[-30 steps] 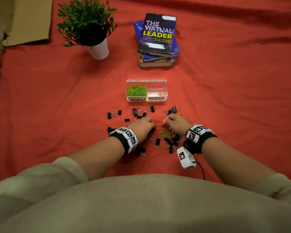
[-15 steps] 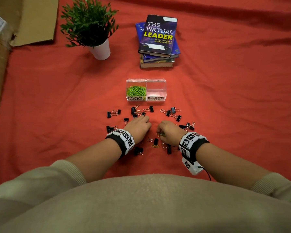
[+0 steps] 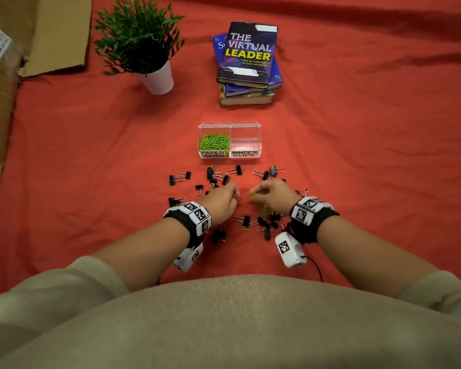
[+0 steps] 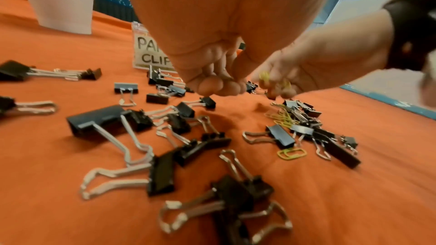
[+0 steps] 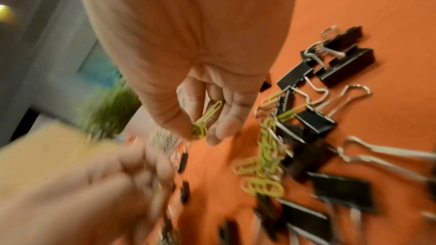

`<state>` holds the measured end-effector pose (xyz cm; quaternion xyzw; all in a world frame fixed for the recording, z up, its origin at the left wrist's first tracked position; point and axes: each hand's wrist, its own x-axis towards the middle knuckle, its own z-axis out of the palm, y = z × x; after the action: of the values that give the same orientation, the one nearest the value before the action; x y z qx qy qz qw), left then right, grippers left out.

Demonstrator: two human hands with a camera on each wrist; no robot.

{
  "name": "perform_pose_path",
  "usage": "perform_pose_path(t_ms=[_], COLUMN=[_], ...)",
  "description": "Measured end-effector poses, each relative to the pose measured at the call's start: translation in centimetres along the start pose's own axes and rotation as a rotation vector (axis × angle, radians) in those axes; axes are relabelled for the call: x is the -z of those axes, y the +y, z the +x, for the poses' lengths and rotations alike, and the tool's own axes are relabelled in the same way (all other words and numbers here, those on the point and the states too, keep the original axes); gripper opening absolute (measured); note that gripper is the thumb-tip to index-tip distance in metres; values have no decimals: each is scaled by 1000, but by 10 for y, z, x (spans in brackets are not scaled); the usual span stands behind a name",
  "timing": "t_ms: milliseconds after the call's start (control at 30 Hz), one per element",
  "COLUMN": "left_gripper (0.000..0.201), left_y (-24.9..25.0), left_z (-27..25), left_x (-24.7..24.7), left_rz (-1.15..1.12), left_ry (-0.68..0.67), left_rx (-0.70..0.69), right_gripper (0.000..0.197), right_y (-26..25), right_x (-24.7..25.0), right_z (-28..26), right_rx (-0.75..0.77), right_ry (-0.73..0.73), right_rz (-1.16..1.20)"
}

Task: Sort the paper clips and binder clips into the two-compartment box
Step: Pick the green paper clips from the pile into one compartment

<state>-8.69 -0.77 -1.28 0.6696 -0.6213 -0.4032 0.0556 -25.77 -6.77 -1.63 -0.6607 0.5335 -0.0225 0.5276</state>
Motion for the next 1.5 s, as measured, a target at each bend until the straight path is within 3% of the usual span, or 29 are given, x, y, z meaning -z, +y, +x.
perform_pose_path(t_ms=[200,333,400,467,567,667,800,967,1200,1267,1367,1500], left_gripper=[17,23,19,22,24,25,25,28,19,20,20,24], left_y=[3,-2,-6,-9,-5,6,22,31,35,35,35,32], left_z=[1,2,4,5,9,14,20,24,26,26,26,26], left_x=[-22,-25,-20,-13,-7,-12,-28,-37,-39,-40,-40,-41], left_rz=[148,254,244,247,265,283,344,394,501,521,524,532], left_ry=[-66,-79,-42,-9,37,26,4,-37,-46,-48,-48,-66], left_rx=[-71,-90,-75,-17,22,-31,-133,-217,-273,-277,-263,-230], right_gripper=[17,7,10,17,21,12,4,13,18,16,10,22], right_y=[-2,8,17,24,28,29,33,36,28,27,30,30], right_x=[38,52,55,56,51,39,33,29,15,19,33,54], right_z=[-4,-10,-6,-1,-2,-7,-16,-22,-20,-18,-17,-19], right_rx=[-184,-209,-261,-283,-199,-80,-45,-30,7,-19,-63,-162], right_ry=[-27,-18,26,81,77,7,-40,-10,56,30,35,89], right_rz=[684,742,638,384,-30,-370,-484,-542,-838,-734,-384,26])
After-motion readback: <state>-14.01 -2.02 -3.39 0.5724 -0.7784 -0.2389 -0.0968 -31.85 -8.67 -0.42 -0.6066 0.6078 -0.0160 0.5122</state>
